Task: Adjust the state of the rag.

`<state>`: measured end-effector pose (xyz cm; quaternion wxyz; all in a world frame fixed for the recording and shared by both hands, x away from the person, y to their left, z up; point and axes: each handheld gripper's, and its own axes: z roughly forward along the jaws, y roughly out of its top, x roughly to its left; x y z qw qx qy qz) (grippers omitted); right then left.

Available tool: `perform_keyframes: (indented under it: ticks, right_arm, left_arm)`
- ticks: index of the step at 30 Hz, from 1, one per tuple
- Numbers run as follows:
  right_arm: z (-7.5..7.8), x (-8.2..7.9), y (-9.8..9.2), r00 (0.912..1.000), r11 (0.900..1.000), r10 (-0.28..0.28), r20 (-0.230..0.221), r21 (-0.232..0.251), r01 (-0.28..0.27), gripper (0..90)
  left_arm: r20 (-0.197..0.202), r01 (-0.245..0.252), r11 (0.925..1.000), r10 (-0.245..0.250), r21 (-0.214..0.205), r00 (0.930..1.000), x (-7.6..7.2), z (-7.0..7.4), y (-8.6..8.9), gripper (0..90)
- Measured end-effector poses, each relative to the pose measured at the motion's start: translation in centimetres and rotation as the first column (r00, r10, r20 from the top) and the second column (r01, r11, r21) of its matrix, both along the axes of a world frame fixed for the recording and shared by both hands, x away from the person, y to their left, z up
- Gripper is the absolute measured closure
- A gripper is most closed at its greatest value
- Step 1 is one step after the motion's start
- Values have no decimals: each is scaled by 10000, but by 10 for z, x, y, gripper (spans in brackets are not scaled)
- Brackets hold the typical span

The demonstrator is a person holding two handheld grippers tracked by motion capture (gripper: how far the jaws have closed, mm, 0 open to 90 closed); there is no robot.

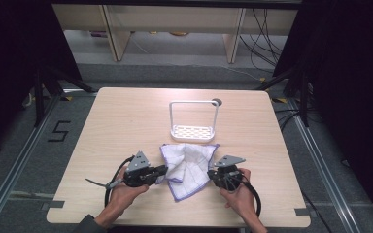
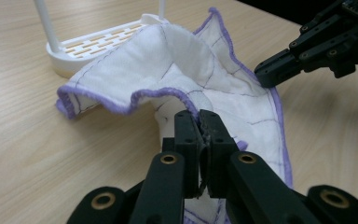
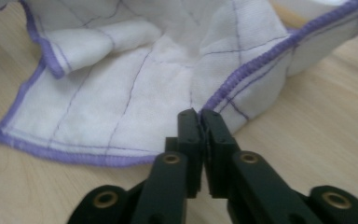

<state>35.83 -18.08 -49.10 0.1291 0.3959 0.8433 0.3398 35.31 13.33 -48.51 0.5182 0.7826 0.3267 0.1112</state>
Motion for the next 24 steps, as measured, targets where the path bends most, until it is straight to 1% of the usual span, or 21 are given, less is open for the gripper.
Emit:
perform_keyframes:
  ticks: [1, 3, 4, 5, 6, 7, 8, 9, 10, 12, 13, 14, 15, 16, 17, 18, 20, 21, 22, 23, 24]
  right_arm:
    - [2, 1, -6, 9999, 10000, 79, 131, 16, -79, 884]
    - [9, -1, -18, 9998, 9999, 49, 190, 88, -51, 890]
    - [12, -2, -25, 9995, 9999, 56, 310, 115, -59, 892]
    - [12, -2, -25, 9995, 9999, 56, 310, 115, -59, 892]
    - [17, -3, -33, 9995, 9998, 139, 287, 102, -142, 892]
    - [22, -7, -45, 9999, 9996, -30, 122, 278, 27, 892]
    - [22, -7, -45, 9999, 9996, -30, 122, 278, 27, 892]
    - [22, -8, -52, 9999, 9996, 8, 128, 271, -11, 892]
    - [21, -9, -63, 9998, 9997, 62, -197, 237, -57, 891]
    - [15, -7, -65, 9998, 9997, 53, -187, 257, -49, 890]
    - [13, -6, -65, 9995, 9999, 114, -304, 76, -112, 889]
    - [8, -4, -63, 9997, 9999, 20, -234, 127, -17, 887]
    - [6, -2, -64, 9989, 9999, 74, -470, -108, -79, 887]
    - [3, -1, -62, 9993, 10000, -25, -366, -77, 23, 885]
    - [5, 1, -64, 9992, 9996, 86, -378, -277, -97, 881]
    - [5, 0, -63, 9989, 9998, -13, -479, -218, 2, 869]
    - [5, -1, -63, 9989, 9995, -117, -444, -304, 103, 777]
    - [5, -1, -63, 9980, 9986, -516, -374, -169, 510, 696]
    - [6, -2, -64, 9979, 9979, -577, -290, -315, 567, 660]
    - [8, -4, -64, 9973, 9975, -674, -293, -246, 667, 619]
    - [9, -8, -63, 9966, 9967, -794, -203, -163, 791, 590]
  left_arm:
    - [-143, 13, 10000, -14, -91, 9999, -2, 2, 5, 863]
    - [-320, 16, 9994, -26, -333, 9995, -7, 3, 16, 863]
    - [-320, 16, 9994, -26, -333, 9995, -7, 3, 16, 863]
    - [-609, 58, 9984, -92, -561, 9981, -11, 2, 23, 863]
    - [-988, 80, 9970, -156, -767, 9950, -17, -2, 31, 863]
    - [-1212, 100, 9958, -211, -913, 9924, -21, -5, 34, 864]
    - [-1212, 100, 9958, -211, -913, 9924, -21, -5, 34, 864]
    - [-1479, 209, 9949, -354, -989, 9884, -25, -10, 36, 864]
    - [-1956, 319, 9935, -530, -1094, 9793, -30, -20, 36, 863]
    - [-2315, 356, 9929, -612, -1133, 9709, -33, -29, 32, 862]
    - [-2352, 466, 9934, -702, -1046, 9694, -34, -33, 30, 862]
    - [-2405, 543, 9946, -744, -889, 9678, -36, -35, 28, 862]
    - [-2403, 635, 9937, -840, -920, 9670, -37, -36, 25, 861]
    - [-2428, 694, 9936, -892, -887, 9660, -39, -36, 24, 860]
    - [-2369, 825, 9930, -1005, -846, 9663, -41, -35, 23, 859]
    - [-2300, 826, 9932, -995, -822, 9681, -42, -35, 22, 858]
    - [-2307, 801, 9936, -966, -798, 9682, -44, -34, 22, 856]
    - [-2252, 776, 9945, -915, -698, 9700, -45, -34, 22, 855]
    - [-2249, 782, 9948, -911, -657, 9701, -44, -35, 23, 854]
    - [-2260, 709, 9950, -851, -704, 9704, -43, -36, 24, 854]
    - [-2247, 691, 9957, -812, -612, 9710, -43, -36, 26, 853]
